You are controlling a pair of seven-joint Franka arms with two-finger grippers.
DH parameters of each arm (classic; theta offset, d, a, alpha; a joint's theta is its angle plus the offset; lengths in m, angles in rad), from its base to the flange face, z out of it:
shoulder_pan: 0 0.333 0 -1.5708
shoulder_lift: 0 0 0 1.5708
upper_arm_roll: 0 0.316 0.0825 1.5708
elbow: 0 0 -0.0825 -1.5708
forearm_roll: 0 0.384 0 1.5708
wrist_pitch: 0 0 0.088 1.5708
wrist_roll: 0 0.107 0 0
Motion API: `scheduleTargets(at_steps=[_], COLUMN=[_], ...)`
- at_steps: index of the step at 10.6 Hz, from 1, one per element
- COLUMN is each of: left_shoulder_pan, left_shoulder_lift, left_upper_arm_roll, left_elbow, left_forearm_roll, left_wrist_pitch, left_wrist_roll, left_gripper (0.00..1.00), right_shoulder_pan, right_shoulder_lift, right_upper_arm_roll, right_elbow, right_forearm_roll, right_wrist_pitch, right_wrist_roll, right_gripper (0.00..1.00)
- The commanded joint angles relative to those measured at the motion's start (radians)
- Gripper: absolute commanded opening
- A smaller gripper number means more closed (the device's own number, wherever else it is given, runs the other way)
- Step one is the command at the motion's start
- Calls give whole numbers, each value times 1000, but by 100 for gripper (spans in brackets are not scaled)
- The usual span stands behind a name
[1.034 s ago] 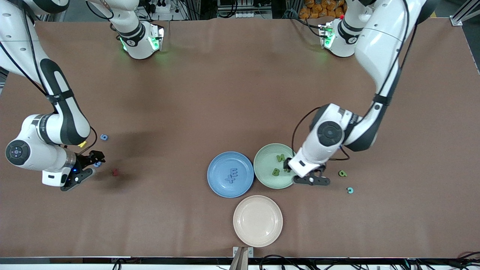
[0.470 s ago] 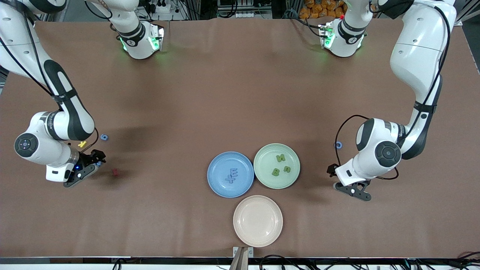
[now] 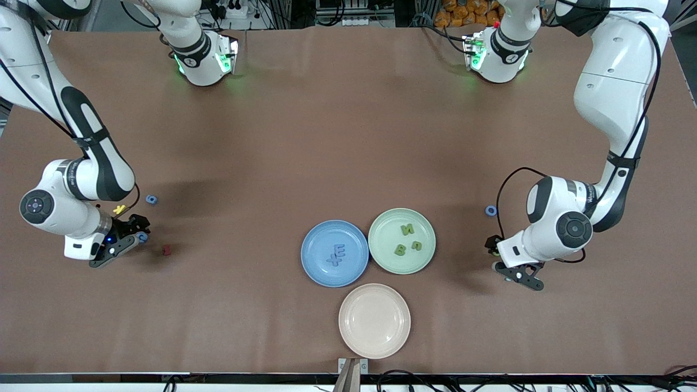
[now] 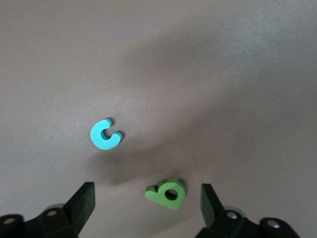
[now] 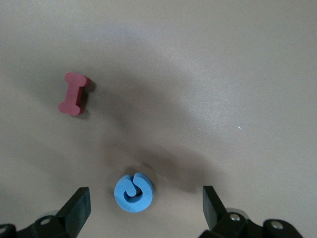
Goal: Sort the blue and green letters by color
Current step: 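Release u and grasp green b while the right gripper grasps blue c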
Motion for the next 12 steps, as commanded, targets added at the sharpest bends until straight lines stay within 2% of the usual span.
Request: scheduleTargets(at_steps=[1, 4, 6, 7, 8, 9, 12], left_shoulder_pan=[14, 0, 0, 0, 2, 2, 2], left_shoulder_lift=[1, 10, 22, 22, 24, 27, 27], left_upper_arm_roll=[-10, -8, -8, -8, -8, -8, -8], left_elbow=[-10, -5, 2, 2, 2, 2, 2], left_forearm_roll=[-37, -34, -34, -34, -33, -33, -30], left_wrist_pitch=[7, 7, 7, 7, 7, 7, 7], left_wrist_roll=[-185, -414, -430, -431, -430, -430, -430], left_gripper=[78, 64, 62, 61, 57, 55, 50], right_shoulder_pan=[-22, -23, -28, -29, -28, -43, -46], right_shoulder_lift=[-9, -9, -7, -7, -7, -7, -7], right_upper_arm_roll=[13, 13, 13, 15, 15, 15, 18], right_elbow=[-62, -62, -62, -63, -65, -66, -66], right_forearm_roll=[-16, -16, -16, -16, -15, -15, -15], right_wrist_pitch=[77, 77, 75, 75, 74, 74, 74], right_wrist_roll=[-7, -7, -6, -9, -7, -12, -36], right_gripper=[100, 100, 100, 81, 12, 0, 0])
